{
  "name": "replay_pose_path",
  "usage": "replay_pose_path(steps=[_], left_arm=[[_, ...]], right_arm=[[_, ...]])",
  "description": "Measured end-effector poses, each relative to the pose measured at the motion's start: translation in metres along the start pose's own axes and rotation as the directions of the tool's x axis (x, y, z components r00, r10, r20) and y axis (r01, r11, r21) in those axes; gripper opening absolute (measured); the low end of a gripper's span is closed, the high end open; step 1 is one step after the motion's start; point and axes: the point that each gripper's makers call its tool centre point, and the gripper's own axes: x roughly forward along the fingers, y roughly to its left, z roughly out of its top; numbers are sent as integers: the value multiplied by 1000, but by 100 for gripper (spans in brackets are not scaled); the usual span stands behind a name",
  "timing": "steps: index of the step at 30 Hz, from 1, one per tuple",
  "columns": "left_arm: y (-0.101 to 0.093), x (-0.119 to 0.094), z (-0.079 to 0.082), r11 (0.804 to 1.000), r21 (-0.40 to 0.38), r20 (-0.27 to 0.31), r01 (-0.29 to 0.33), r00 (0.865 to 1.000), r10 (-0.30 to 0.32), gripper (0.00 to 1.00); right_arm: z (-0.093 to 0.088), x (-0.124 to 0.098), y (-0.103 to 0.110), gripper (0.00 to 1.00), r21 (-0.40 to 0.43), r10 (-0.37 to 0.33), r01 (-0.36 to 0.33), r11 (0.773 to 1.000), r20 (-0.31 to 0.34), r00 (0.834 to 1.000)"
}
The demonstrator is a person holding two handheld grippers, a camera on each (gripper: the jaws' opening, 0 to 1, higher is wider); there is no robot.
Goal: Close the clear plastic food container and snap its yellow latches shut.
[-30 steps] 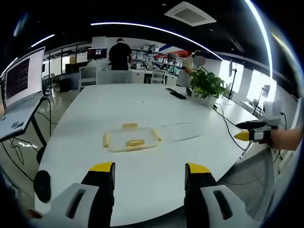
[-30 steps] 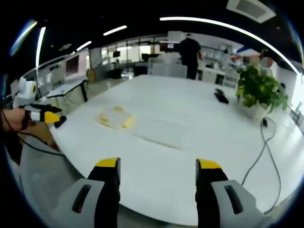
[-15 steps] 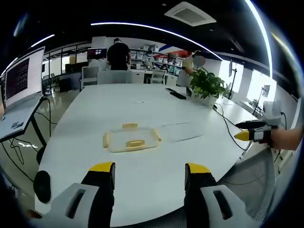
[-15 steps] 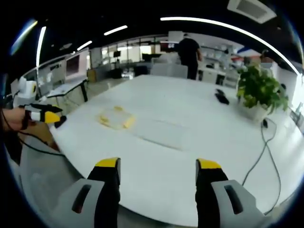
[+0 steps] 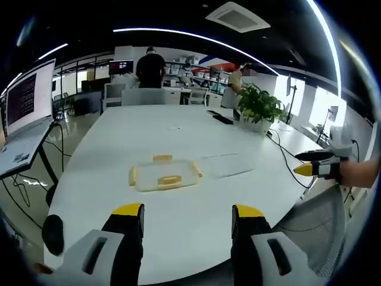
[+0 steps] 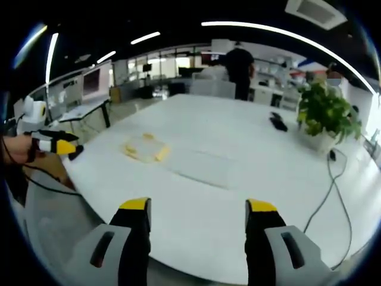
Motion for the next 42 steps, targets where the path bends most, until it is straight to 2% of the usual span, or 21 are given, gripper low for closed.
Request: replay_pose_path(steps=[31,42], left_arm=[[0,-2,2,1000,5,3,2,1000,-2,55],[14,3,10,999,39,9,2,1000,-2,56]], right_arm=[[6,0,4,62,-29,15,-15,999,3,1000],[15,7,7,62,-76,43,-43,996,-1,999]])
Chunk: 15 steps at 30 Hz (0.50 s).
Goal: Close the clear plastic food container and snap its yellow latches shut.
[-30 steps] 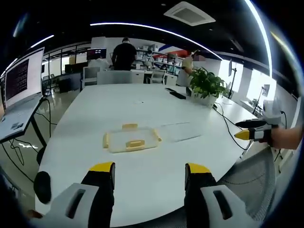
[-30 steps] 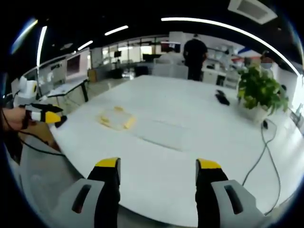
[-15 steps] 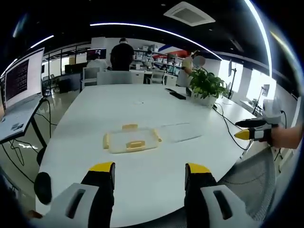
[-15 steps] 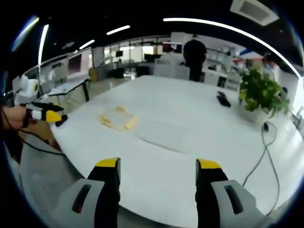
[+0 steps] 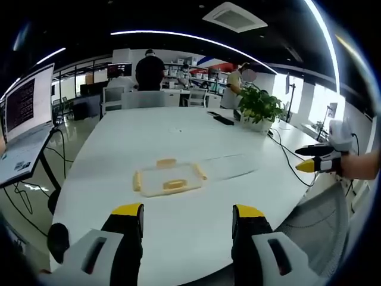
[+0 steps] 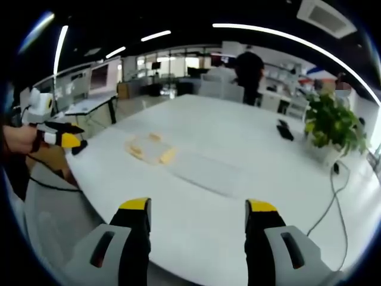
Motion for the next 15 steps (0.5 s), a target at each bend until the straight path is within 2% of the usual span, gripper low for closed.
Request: replay_pose_path(steps=[15], left_arm=[[22,24,9,989,121,-39,83,996,-79,56]], right_arm=[[33,35,16,59,-119,122,-123,985,-13,992]])
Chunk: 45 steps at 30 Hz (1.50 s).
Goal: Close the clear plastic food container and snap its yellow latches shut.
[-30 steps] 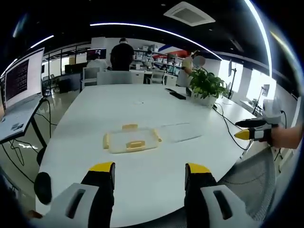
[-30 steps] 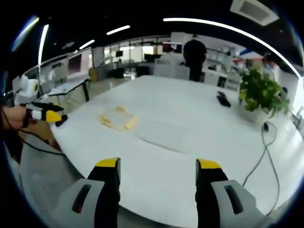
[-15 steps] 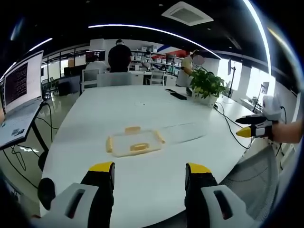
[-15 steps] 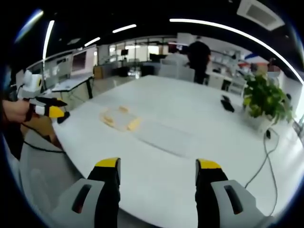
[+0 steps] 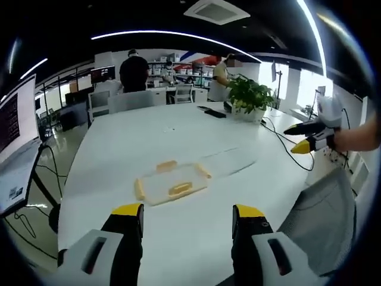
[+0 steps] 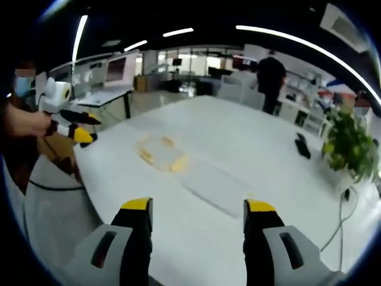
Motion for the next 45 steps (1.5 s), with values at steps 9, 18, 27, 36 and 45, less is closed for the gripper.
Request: replay_pose_path(steps=[9,18,27,36,45], left_arm=[[11,18,9,996,69,-16,52,999,-51,55],[30,36,15,986,132,-42,97,995,-93,56],[35,56,29,949,246,-52,196,981,-190,55],[44,69,32,895,336,-103,293,956,-275,55],[59,82,21,834,396,-188,385,923,-336,55]], right_arm=[[23,30,5,59,-60,66,-67,996,-7,998],[39,62,11,59,-145,151,-155,977,-42,988],[52,93,23,58,-208,236,-247,947,-76,969],[66,119,37,58,-254,310,-327,910,-104,945],[58,143,50,58,-274,398,-436,857,-184,899]])
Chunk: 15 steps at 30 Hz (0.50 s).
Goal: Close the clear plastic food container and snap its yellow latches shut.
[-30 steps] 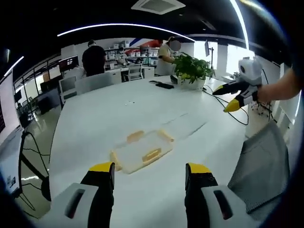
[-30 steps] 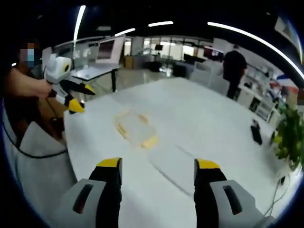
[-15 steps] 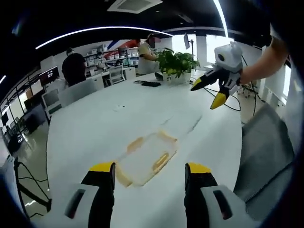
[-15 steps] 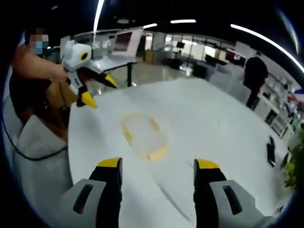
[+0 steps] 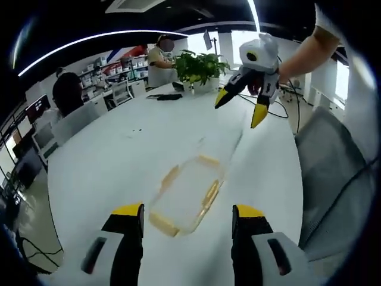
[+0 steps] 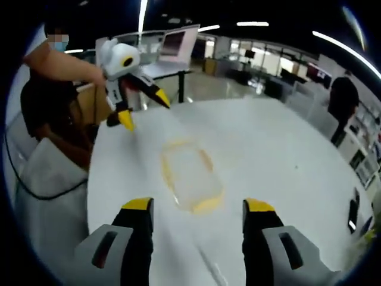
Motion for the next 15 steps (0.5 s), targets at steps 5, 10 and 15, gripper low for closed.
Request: replay_pose_path(steps=[5,10,15], left_arm=[[7,10,-5,998,41,-27,46,999,-45,56],[10,22,-11,992,66,-48,105,994,-102,55],[14,32,-20,986,77,-84,148,986,-141,56]], right_arm=[[-4,13,-2,58,-41,46,-48,998,-35,998],[-10,27,-5,58,-80,84,-90,993,-75,994],[-17,38,-5,58,-98,105,-115,989,-105,989]])
